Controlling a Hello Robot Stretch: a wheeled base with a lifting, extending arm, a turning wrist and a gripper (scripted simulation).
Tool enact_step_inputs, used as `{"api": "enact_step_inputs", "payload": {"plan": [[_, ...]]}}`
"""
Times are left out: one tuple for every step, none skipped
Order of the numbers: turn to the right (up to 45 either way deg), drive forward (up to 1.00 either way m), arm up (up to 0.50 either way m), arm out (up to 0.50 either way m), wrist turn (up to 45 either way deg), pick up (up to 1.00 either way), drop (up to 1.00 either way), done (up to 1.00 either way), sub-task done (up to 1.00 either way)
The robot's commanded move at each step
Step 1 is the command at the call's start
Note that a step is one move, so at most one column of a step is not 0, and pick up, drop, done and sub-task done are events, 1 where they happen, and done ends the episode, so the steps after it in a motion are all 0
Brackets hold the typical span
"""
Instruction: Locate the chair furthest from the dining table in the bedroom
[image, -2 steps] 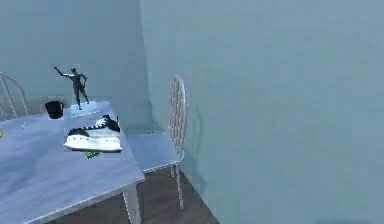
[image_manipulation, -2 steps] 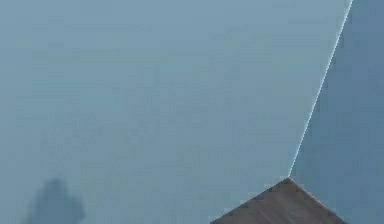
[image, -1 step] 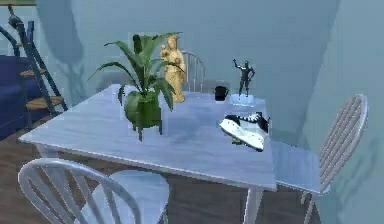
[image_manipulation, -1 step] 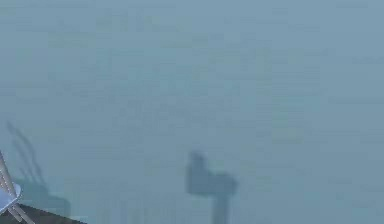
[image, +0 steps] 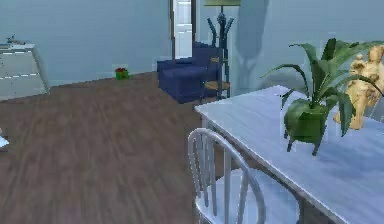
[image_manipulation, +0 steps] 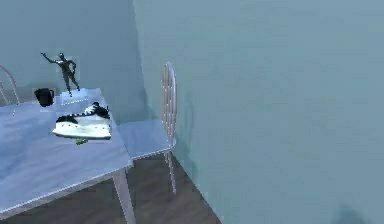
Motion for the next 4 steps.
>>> {"api": "enact_step_inputs", "payload": {"plan": [[-45.0, 0.00, 0.00, 0.00, 0.0, 0.00, 0.00, 0.00, 0.00], [0.0, 1.00, 0.00, 0.00, 0.0, 0.00, 0.00, 0.00, 0.00], [0.0, 0.05, 0.00, 0.00, 0.0, 0.00, 0.00, 0.00, 0.00], [45.0, 0.00, 0.00, 0.00, 0.0, 0.00, 0.00, 0.00, 0.00]]}}
